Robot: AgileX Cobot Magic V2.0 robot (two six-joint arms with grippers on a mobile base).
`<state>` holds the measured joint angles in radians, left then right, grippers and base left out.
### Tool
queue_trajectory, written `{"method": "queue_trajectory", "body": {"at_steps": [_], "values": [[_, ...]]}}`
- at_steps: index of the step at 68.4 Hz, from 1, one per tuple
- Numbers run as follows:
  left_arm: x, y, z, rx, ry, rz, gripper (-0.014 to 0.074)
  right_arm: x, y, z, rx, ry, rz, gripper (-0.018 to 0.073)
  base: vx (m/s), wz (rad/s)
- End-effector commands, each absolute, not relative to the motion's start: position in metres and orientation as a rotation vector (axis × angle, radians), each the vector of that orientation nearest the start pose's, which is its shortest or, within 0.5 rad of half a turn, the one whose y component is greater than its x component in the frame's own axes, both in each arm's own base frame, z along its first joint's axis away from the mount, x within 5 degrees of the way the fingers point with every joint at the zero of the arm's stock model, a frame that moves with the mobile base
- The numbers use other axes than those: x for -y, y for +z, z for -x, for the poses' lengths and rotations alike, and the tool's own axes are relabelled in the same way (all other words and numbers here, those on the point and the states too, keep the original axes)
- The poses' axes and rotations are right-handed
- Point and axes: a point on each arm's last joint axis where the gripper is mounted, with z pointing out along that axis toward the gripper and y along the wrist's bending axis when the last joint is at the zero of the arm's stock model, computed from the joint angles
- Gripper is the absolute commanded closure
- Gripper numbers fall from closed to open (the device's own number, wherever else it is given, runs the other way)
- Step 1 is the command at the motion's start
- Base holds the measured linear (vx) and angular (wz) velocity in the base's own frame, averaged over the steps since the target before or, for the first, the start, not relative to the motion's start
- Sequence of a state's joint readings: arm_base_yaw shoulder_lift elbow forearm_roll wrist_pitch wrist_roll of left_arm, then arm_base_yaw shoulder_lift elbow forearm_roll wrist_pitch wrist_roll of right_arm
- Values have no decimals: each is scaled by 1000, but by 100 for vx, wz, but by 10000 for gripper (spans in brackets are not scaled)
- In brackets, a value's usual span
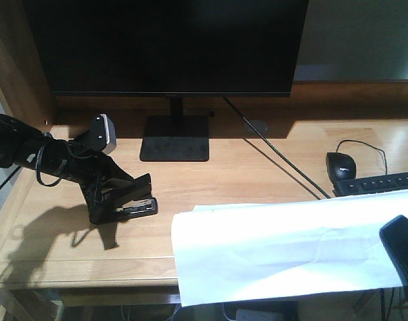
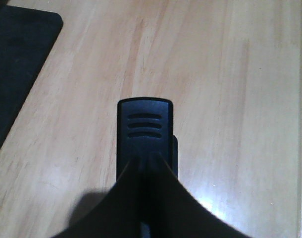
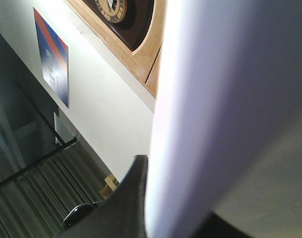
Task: Grab stapler and paper to desk for stapling
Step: 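Swing the right gripper with the white paper over the desk beside the stapler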
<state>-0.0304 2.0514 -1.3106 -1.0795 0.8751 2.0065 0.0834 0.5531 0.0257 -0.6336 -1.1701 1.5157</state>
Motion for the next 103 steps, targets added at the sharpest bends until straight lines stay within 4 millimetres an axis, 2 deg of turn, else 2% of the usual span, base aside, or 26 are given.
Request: {"method": "queue_trajectory", "body": {"at_steps": [1,9,15,29,41,55,79,84,93,103], "values": [[79,189,-402,-1812,-537,-1409,603,-55,251,-63,-1107,1518,-43,564,0,0],[79,189,-402,-1812,-537,-1409,603,-60,253,-65,-1165,1477,31,564,0,0],[79,189,-402,-1812,-537,-1409,603,-69,256,-68,-1287,1442,139,564,0,0],[79,189,-402,-1812,-537,-1409,603,-84,284,-77,-1503,1328,459,564,0,0],[79,189,-402,-1812,-537,-1409,603,-87,305,-91,-1673,1255,544,564,0,0],[79,189,-402,-1812,-537,-1409,603,-89,315,-113,-1840,1202,623,564,0,0],[79,189,-402,-1812,-537,-1409,603,-96,305,-161,-1995,1252,621,564,0,0],[79,189,-402,-1812,-537,-1409,603,-106,302,-171,-2022,1280,657,564,0,0],[79,189,-402,-1812,-537,-1409,603,-136,294,-187,-2071,1318,749,564,0,0],[79,189,-402,-1812,-537,-1409,603,-163,281,-210,-2144,1330,761,564,0,0]]}}
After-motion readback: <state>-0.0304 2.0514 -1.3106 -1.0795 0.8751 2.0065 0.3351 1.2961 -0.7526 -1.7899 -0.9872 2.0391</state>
